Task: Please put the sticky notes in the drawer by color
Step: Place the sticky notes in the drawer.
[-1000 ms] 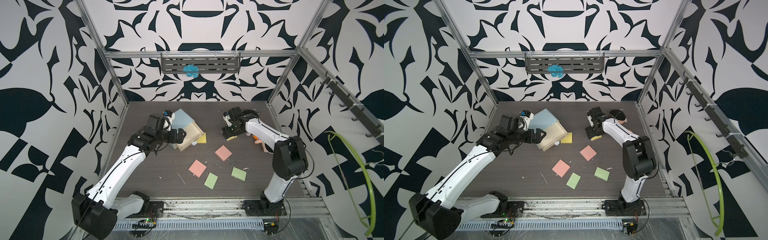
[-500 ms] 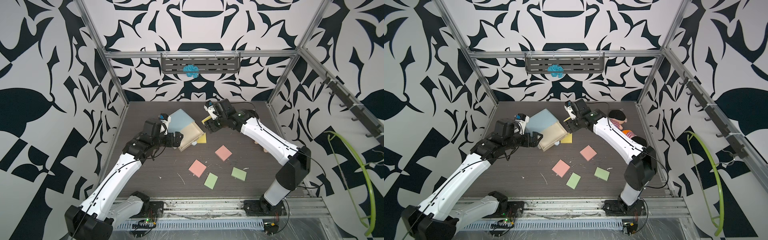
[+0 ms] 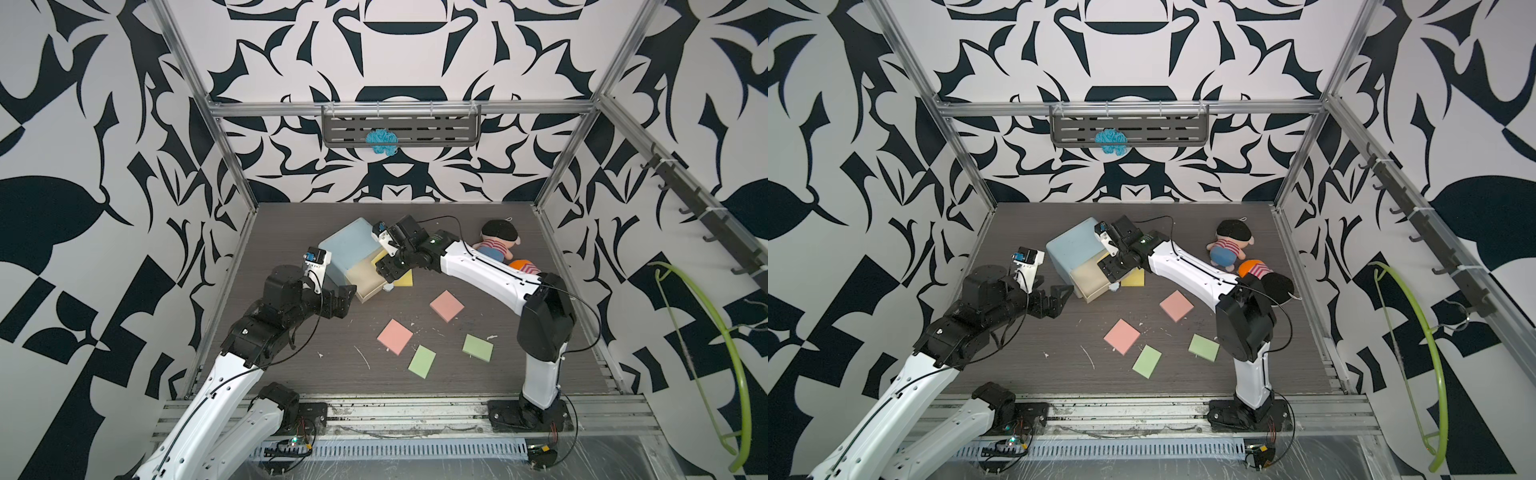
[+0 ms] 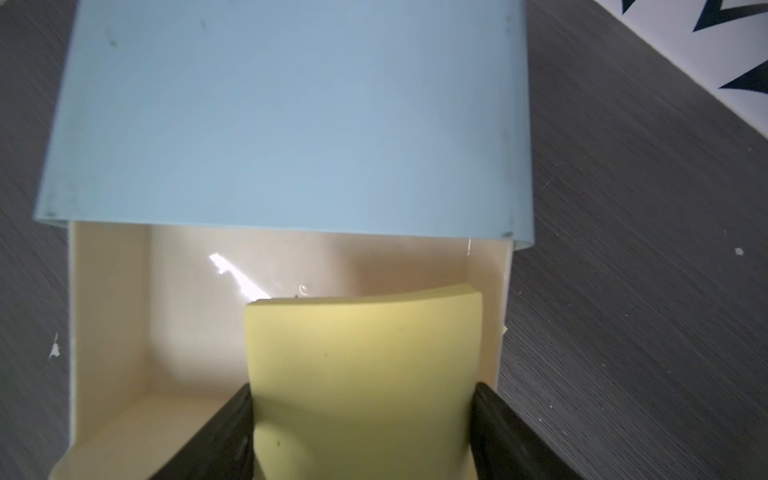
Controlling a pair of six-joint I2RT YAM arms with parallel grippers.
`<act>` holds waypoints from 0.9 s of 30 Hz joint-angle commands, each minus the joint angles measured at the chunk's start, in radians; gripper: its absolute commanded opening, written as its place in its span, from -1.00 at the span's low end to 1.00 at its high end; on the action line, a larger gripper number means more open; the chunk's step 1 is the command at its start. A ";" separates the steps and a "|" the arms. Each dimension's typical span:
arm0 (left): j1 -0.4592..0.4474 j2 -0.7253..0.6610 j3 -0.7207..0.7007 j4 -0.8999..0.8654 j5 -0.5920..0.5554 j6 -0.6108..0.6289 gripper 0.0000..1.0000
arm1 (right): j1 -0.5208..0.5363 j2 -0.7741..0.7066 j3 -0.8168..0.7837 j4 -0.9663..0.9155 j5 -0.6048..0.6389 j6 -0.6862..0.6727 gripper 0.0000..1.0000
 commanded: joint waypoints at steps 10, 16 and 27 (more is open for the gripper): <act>-0.001 0.041 0.002 0.032 0.039 0.035 0.99 | -0.003 0.008 0.101 0.039 -0.024 0.009 0.71; -0.001 0.048 0.002 0.039 0.052 0.036 0.99 | -0.003 -0.047 0.055 0.054 -0.037 -0.004 0.98; -0.002 0.063 -0.011 0.079 0.086 0.018 0.99 | -0.196 -0.290 -0.292 0.258 -0.028 0.230 0.72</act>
